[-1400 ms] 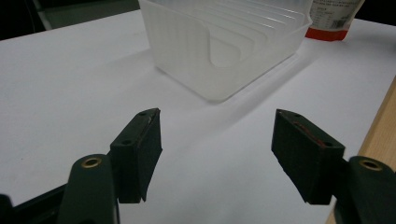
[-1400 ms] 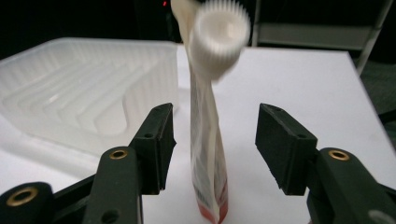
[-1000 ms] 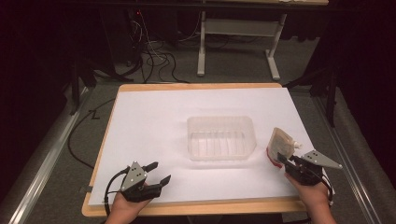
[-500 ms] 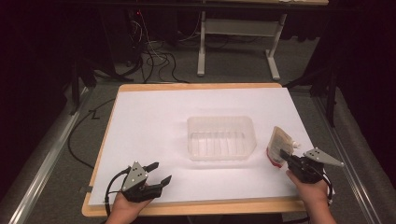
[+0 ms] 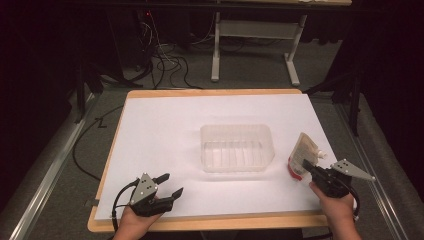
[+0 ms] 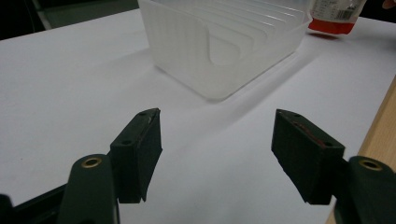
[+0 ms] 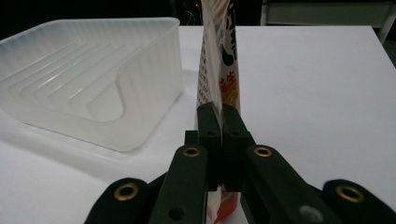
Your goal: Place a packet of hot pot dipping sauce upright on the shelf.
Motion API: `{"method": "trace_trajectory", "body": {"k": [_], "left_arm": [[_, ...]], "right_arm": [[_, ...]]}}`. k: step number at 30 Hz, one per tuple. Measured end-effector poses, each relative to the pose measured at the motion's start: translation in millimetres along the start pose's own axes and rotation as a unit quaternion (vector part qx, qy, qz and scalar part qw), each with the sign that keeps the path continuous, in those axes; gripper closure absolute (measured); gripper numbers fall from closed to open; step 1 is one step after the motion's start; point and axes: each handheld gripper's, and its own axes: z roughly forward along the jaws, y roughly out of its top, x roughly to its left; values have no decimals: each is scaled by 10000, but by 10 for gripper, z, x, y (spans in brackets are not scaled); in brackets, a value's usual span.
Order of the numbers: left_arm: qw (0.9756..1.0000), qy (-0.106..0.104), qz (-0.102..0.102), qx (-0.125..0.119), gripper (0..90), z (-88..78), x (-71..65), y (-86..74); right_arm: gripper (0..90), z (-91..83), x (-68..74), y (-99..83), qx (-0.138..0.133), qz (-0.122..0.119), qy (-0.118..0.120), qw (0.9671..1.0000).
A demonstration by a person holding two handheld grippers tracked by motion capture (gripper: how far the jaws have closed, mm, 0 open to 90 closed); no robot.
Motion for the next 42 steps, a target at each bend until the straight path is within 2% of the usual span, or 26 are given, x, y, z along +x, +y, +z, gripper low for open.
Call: {"method": "trace_trajectory", "body": {"k": [12,21,31,38,42], "left_arm": [[10000,-20,-2,-22,341,14,-3,13],[10000,-20,7,-40,341,16,2,22],[10000,-7,4,-55,341,13,9,22],[10000,-12,6,-42,341,18,6,22],[10000,-9,5,-39,342,21,1,22]], "right_arm": [[900,-149,167,81,-295,-78,268,9992],[900,-258,346,161,-514,-134,439,9976],[900,-357,464,245,-714,-186,620,9953],[900,-349,553,268,-758,-236,799,9936],[900,-313,661,295,-761,-234,943,9924]]}}
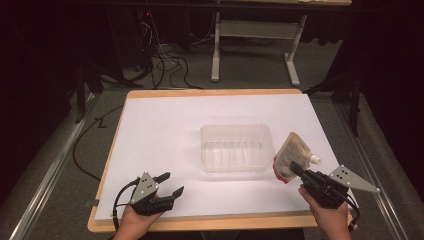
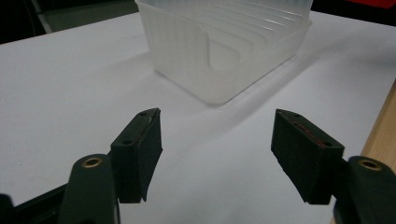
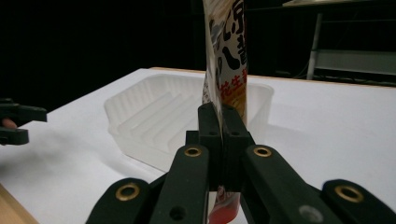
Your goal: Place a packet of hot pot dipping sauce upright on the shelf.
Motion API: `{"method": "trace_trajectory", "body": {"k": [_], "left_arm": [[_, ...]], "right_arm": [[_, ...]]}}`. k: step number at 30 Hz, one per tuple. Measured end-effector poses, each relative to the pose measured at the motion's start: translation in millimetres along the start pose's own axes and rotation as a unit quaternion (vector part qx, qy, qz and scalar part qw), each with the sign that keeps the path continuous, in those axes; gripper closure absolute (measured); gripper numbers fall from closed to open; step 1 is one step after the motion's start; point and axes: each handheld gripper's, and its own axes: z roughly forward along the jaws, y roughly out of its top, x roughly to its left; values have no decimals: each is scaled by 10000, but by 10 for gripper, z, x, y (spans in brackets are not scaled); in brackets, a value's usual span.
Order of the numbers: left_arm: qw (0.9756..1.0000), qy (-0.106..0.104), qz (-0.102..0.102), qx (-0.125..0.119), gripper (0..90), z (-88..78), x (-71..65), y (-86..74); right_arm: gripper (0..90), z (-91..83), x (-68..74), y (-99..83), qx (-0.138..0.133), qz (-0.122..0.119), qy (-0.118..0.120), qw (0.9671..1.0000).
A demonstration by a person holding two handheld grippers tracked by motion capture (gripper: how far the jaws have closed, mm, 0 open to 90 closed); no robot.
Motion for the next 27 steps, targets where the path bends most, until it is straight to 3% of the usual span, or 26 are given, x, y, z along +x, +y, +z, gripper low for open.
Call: {"method": "trace_trajectory", "body": {"k": [8,14,27], "left_arm": [[10000,9,24,8,342,-8,3,-6],[10000,44,-14,-45,342,-36,20,-8],[10000,68,-18,-35,344,-69,26,-24]], "right_arm": [[900,172,193,61,9,-39,185,9998],[900,461,346,83,204,-133,315,9992],[900,662,369,87,435,-136,269,9986]]}}
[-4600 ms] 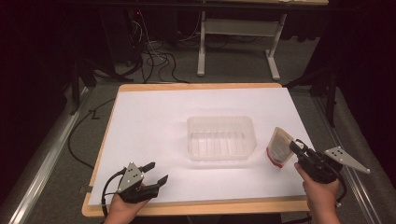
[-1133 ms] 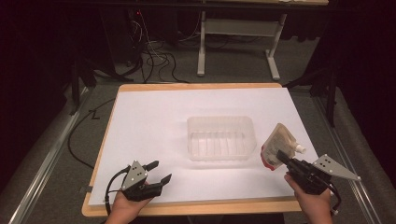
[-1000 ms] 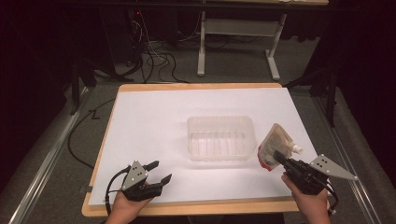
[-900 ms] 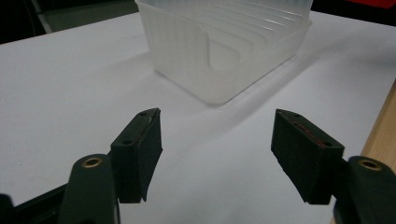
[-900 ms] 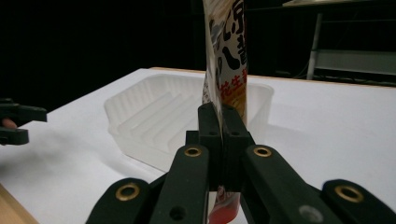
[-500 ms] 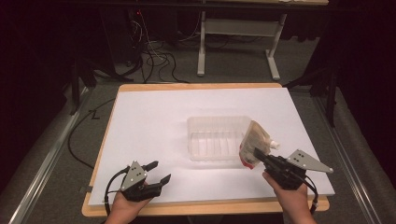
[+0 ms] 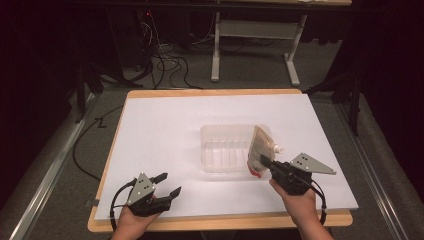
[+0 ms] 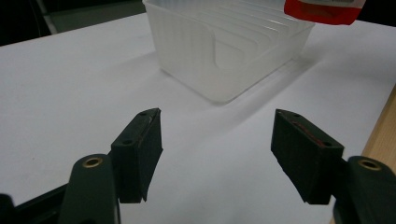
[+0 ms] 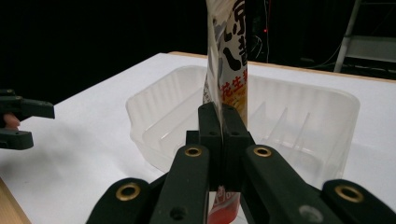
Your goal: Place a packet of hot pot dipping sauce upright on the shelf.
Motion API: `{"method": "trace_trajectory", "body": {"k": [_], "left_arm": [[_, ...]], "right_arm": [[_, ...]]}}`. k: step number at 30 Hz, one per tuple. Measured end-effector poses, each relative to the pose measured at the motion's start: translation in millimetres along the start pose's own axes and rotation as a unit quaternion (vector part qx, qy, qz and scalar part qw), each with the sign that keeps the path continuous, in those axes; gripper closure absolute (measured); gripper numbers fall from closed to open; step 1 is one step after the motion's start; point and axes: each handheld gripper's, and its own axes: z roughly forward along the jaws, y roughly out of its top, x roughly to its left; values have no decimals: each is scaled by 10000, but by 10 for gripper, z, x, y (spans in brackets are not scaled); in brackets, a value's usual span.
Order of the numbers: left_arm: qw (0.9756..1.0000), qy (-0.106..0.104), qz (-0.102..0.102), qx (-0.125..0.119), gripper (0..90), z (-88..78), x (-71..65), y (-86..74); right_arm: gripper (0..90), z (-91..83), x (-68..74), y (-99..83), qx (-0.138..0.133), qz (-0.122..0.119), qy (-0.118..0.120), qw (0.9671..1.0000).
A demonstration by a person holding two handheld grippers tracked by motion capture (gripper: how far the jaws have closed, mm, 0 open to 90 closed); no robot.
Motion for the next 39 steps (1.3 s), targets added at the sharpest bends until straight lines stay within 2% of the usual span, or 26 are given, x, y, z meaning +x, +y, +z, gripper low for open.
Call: {"method": "trace_trajectory", "body": {"k": [11,19,39], "left_arm": [[10000,49,-17,-23,344,-39,18,-5],[10000,51,-7,-28,345,-38,15,-4],[10000,36,-32,-48,345,-53,22,-4]], "right_arm": [[900,98,-35,-29,145,56,-9,9999],[900,171,-48,-26,234,-1,-57,9997],[900,540,-172,74,400,-41,-322,9987]]}}
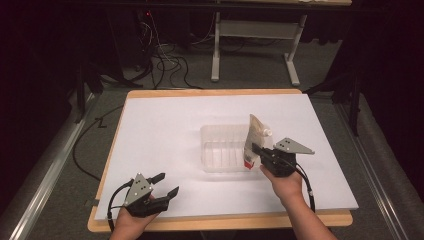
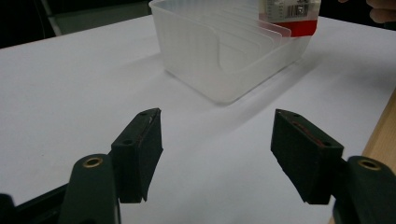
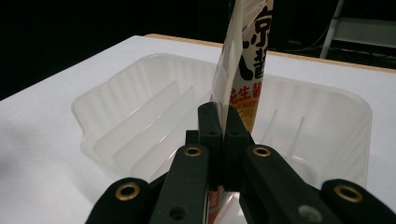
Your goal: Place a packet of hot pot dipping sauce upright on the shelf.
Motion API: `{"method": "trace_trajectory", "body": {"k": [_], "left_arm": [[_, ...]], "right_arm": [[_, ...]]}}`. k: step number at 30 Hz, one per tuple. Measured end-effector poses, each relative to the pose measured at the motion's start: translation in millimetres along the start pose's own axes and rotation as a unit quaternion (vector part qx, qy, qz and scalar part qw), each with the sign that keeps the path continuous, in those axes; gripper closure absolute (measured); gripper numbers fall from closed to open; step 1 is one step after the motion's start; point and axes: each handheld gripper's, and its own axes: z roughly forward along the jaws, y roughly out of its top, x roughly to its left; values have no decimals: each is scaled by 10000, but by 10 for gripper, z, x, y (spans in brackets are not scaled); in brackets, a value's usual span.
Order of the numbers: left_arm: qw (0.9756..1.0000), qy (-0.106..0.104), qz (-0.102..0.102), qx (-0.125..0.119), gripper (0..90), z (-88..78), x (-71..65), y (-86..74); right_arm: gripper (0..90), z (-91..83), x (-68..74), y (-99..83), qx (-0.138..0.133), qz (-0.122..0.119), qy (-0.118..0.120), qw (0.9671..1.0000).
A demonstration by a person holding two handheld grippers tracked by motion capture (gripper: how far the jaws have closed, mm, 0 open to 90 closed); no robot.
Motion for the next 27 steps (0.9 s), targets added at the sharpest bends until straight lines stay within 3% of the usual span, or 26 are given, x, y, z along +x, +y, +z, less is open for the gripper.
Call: {"method": "trace_trajectory", "body": {"k": [27], "left_arm": [[10000,-31,-11,15,346,8,2,-2]], "right_arm": [[900,274,-69,109,16,-92,-389,9992]]}}
